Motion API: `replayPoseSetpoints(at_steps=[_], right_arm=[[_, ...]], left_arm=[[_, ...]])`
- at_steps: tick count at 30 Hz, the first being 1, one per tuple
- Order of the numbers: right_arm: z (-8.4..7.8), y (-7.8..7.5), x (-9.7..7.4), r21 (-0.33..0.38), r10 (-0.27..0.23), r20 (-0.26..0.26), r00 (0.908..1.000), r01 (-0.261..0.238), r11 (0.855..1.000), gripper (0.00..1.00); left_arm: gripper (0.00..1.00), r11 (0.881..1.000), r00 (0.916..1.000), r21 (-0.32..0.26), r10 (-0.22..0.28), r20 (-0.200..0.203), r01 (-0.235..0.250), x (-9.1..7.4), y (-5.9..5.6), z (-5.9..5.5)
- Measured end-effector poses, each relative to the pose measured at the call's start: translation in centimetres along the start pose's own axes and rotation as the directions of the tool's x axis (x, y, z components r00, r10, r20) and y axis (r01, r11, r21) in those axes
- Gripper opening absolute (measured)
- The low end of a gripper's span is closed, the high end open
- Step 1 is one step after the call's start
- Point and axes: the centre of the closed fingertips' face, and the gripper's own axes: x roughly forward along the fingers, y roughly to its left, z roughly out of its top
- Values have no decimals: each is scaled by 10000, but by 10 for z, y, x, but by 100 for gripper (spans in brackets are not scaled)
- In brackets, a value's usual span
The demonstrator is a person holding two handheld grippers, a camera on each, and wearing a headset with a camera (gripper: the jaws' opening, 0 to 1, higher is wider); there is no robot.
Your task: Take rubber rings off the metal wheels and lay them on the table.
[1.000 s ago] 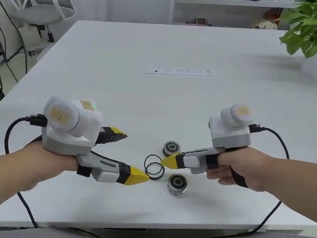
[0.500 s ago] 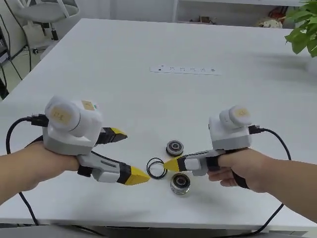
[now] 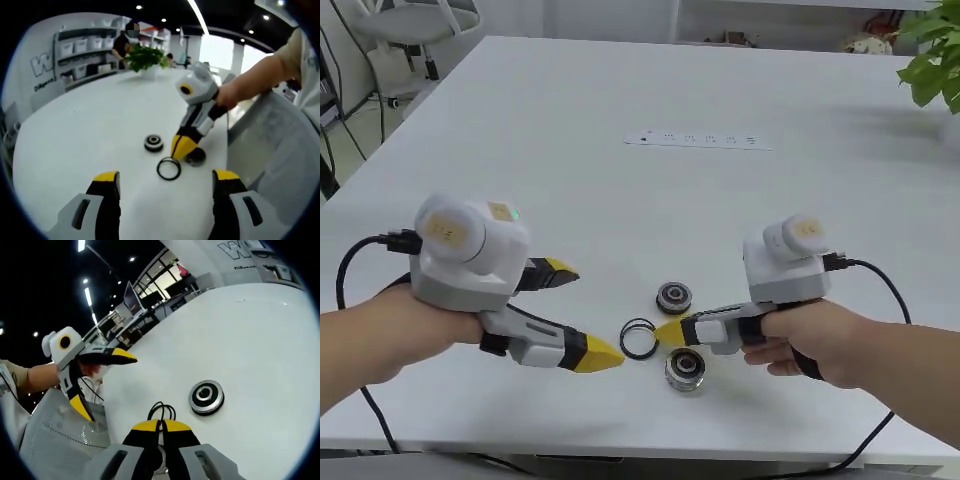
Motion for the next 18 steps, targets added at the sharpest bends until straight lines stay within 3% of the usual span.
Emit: replayPoseSetpoints(at_steps=[18], right_arm=[[1, 1, -2, -354, -109, 42, 9999, 111, 9993, 15]], left_arm=[[76, 10000, 10000, -39, -3, -82, 2, -1, -2, -2]])
